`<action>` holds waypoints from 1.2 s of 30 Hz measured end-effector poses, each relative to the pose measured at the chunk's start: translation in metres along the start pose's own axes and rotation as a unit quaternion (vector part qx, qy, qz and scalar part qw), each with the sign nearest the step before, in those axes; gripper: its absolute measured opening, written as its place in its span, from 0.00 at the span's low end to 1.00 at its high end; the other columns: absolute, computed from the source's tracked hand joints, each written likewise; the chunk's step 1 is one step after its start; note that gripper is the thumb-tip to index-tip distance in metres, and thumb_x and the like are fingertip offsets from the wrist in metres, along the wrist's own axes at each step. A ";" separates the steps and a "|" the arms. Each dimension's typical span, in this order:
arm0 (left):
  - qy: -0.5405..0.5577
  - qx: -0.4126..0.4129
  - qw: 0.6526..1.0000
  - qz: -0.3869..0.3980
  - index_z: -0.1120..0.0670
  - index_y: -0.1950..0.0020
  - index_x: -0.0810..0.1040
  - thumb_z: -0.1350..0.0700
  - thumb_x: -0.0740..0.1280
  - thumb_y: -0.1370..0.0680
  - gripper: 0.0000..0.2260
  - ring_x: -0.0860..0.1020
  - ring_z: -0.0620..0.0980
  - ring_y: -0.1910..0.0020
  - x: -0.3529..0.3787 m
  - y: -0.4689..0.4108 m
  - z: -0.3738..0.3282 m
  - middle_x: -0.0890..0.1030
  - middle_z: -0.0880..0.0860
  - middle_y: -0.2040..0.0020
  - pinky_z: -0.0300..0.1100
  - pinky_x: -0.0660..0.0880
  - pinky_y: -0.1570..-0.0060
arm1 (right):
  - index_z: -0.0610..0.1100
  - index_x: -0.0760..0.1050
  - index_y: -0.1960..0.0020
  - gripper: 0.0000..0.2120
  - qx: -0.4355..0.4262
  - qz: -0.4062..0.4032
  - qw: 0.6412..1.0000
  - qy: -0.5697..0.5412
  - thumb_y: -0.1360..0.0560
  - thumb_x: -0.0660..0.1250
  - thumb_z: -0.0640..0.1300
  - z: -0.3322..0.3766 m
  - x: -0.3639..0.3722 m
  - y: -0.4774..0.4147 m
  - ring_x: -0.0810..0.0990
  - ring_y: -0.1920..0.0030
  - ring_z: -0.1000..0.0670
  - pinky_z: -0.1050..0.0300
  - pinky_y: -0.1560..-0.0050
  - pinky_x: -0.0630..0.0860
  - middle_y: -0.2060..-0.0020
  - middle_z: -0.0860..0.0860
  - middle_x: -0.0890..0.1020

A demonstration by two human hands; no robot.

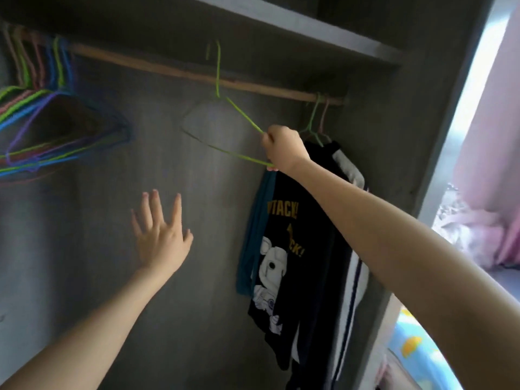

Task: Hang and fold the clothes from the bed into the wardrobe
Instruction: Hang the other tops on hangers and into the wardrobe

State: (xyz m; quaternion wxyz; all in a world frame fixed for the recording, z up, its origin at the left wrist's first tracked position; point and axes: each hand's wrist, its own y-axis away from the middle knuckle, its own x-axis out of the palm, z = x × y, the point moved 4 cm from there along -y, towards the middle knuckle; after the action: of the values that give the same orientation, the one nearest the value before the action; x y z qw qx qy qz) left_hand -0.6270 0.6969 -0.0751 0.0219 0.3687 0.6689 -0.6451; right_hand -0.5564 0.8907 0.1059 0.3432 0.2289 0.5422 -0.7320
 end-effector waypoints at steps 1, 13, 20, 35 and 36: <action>0.013 -0.011 1.000 0.002 0.62 0.31 0.68 0.59 0.81 0.41 0.41 0.63 0.74 0.34 0.001 0.001 -0.009 0.65 0.74 0.33 0.73 0.62 0.43 | 0.41 0.65 0.64 0.13 -0.003 -0.003 1.000 -0.030 0.21 0.56 0.39 -0.012 -0.008 0.015 0.81 0.68 0.42 0.48 0.64 0.79 0.67 0.42 0.75; 0.104 0.216 0.963 -0.123 0.55 0.29 0.57 0.47 0.68 0.28 0.33 0.65 0.68 0.35 0.003 0.093 -0.229 0.64 0.69 0.33 0.61 0.60 0.37 | 0.51 0.77 0.70 0.15 0.207 -0.068 0.941 -0.258 0.30 0.68 0.59 -0.269 -0.195 0.309 0.69 0.81 0.55 0.67 0.79 0.64 0.77 0.50 0.77; 0.304 0.264 0.915 0.026 0.57 0.31 0.65 0.49 0.67 0.30 0.30 0.71 0.63 0.46 0.023 0.167 -0.426 0.74 0.63 0.46 0.58 0.67 0.50 | 0.44 0.76 0.65 0.27 0.411 -0.160 0.875 -0.200 0.43 0.73 0.68 -0.379 -0.305 0.485 0.70 0.82 0.54 0.68 0.81 0.65 0.78 0.49 0.76; 0.444 0.264 0.503 0.693 0.60 0.39 0.75 0.50 0.75 0.30 0.24 0.73 0.51 0.52 0.094 0.391 -0.725 0.77 0.55 0.49 0.40 0.67 0.57 | 0.44 0.75 0.67 0.14 0.712 -0.201 0.668 0.079 0.23 0.65 0.44 -0.448 -0.353 0.769 0.68 0.79 0.58 0.65 0.75 0.66 0.78 0.53 0.73; 0.455 0.254 0.494 0.697 0.60 0.42 0.76 0.49 0.74 0.29 0.21 0.75 0.53 0.49 0.105 0.399 -0.745 0.78 0.56 0.48 0.42 0.67 0.55 | 0.45 0.75 0.67 0.14 0.723 -0.196 0.655 0.095 0.23 0.65 0.45 -0.461 -0.353 0.774 0.69 0.79 0.60 0.64 0.73 0.66 0.77 0.53 0.73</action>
State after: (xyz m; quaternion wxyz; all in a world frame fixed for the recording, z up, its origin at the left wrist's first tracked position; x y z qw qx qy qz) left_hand -0.1629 1.3596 -0.3416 0.0625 0.9468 -0.0804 -0.3052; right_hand 0.2403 1.2823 -0.2785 -0.1358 0.3611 -0.0967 -0.9175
